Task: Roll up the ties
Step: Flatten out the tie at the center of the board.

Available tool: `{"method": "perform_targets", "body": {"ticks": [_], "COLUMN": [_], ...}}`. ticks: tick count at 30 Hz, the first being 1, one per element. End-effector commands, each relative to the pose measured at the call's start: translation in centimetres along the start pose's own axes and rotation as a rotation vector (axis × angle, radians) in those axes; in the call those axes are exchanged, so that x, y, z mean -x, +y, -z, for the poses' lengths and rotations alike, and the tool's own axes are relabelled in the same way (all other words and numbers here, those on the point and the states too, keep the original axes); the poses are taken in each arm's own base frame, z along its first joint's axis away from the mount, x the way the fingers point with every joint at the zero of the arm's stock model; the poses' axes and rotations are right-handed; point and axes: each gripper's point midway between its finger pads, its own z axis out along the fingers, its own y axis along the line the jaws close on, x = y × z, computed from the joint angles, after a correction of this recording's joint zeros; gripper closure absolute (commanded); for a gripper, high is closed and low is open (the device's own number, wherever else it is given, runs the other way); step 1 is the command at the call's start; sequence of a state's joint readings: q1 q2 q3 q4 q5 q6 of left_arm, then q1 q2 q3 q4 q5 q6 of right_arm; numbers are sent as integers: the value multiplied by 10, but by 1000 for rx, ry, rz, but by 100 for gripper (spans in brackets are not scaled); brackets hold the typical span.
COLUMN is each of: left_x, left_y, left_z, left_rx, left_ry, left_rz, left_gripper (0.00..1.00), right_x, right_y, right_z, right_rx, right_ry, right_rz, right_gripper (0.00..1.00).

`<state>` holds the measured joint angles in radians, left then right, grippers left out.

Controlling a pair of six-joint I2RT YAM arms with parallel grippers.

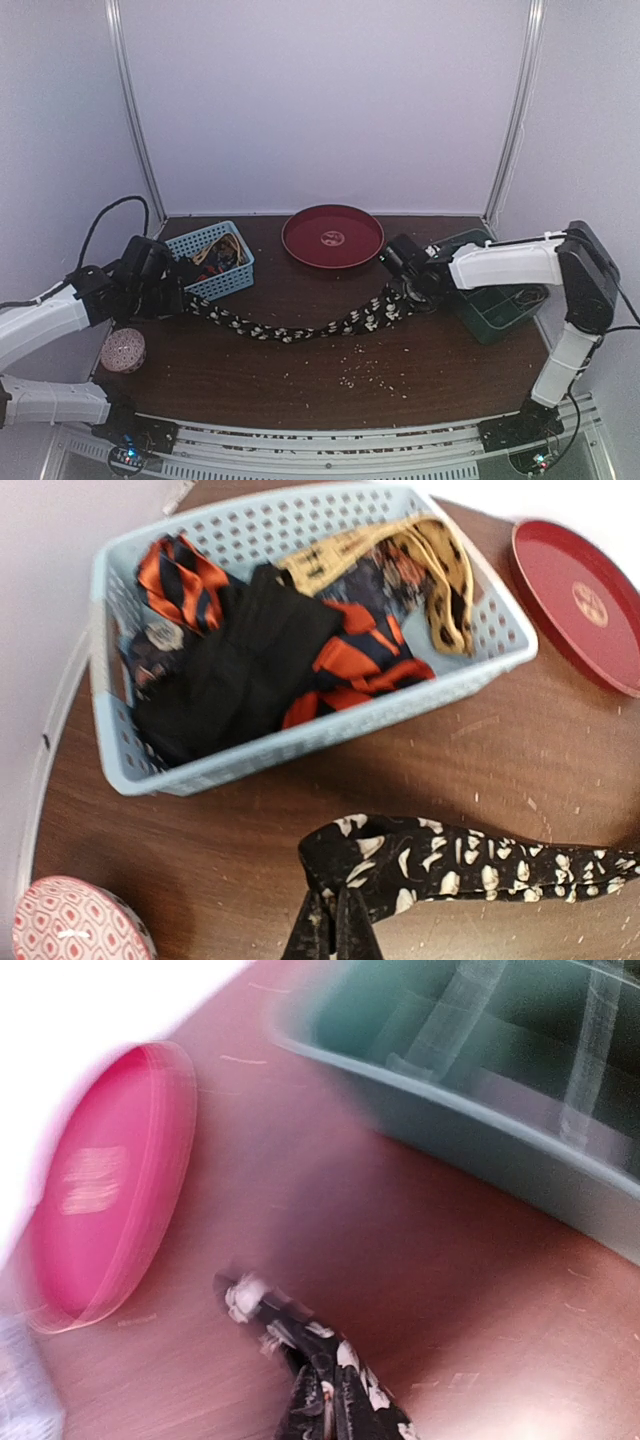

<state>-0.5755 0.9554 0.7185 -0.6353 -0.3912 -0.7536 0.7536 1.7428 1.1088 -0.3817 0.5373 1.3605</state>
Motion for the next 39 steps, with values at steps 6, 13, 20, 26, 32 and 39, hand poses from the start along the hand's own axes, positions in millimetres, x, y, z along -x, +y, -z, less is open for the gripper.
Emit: {"method": "perform_targets", "body": {"ticks": [6,13,20,26,32,39], "left_x": [17,-32,-45,-44,-43,-41], "left_y": [20,36,43,44,46,48], "left_z": [18,-1,-9,-8,-7,-5], "left_rx": [23,5,40,45,49,62], "left_ry": [-74,-34,-6,-15,-29,-33], "left_rz": [144,320,324,314,323,337], "left_gripper": [100,100,100,100,100,100], "right_x": [-8,-47,18,13,-21,-29], "right_y": [-20,-95,-55,-47,-51,-95], "right_z": [58,28,66,38,1,-6], "right_rx": [666,369,364,130,59,-53], "right_ry": [-2,135,-69,-31,63,75], "right_rz": [-52,-45,138,322,431,447], "right_gripper": [99,59,44,40,49,70]}}
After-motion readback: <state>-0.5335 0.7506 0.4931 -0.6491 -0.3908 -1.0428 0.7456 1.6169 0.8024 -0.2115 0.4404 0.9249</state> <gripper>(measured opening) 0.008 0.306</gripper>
